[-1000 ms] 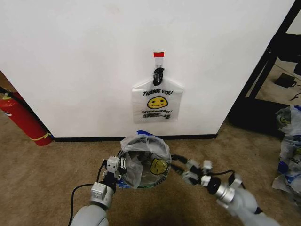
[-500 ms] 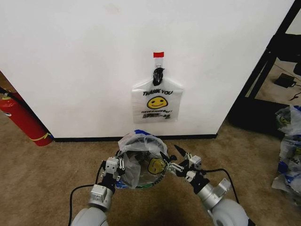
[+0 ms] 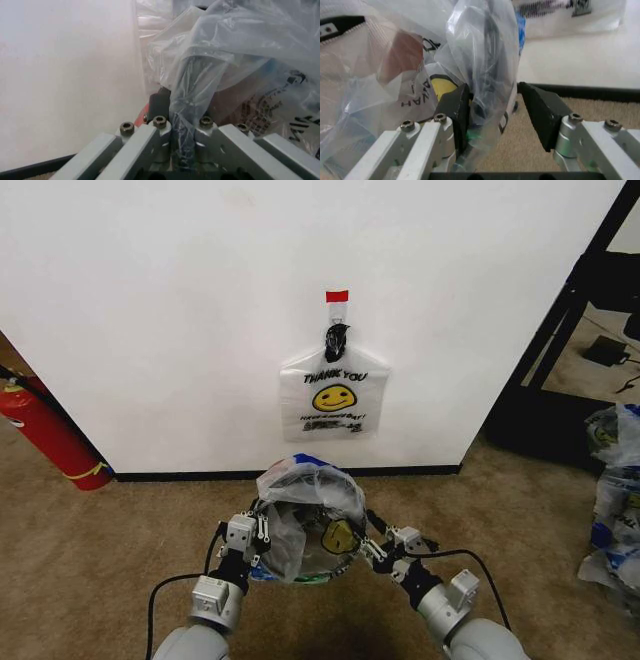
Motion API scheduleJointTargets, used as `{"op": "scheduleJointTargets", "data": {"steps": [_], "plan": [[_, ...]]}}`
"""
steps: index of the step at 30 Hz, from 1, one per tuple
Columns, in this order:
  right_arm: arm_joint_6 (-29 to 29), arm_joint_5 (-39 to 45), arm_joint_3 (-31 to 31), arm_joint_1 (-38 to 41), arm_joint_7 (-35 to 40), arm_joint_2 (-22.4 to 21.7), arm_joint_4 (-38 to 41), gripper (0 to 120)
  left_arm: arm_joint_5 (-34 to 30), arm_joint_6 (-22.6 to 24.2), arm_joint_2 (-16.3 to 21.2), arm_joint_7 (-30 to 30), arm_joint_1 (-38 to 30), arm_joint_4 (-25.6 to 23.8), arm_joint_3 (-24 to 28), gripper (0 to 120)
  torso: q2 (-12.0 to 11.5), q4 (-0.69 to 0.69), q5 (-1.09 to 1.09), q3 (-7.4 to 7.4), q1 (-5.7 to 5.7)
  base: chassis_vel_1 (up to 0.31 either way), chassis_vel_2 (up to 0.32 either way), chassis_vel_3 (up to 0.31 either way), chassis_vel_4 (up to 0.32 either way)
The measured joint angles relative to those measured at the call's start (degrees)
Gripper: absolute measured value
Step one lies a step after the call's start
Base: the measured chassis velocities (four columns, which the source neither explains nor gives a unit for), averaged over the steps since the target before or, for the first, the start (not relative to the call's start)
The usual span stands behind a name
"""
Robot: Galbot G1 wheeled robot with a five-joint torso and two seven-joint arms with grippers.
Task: Pick up the garbage bag from the wall and place it over the trash bin.
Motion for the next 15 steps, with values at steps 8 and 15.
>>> {"op": "scheduleJointTargets", "data": {"steps": [8,15], "plan": [[0.3,1.74,0.11,0.01,-0.2,-0.19,1.02,51,0.07,-0.29,-0.13,0.33,0.21,-0.08,0.02,0,0.0,0.0,0.0,0.0,0.0,0.0,0.0,0.0,0.0],[0.22,2.5,0.79,1.21,-1.53,-0.91,1.34,67,0.18,-0.42,0.02,0.54,0.39,-0.06,0.12,0,0.0,0.0,0.0,0.0,0.0,0.0,0.0,0.0,0.0]]}}
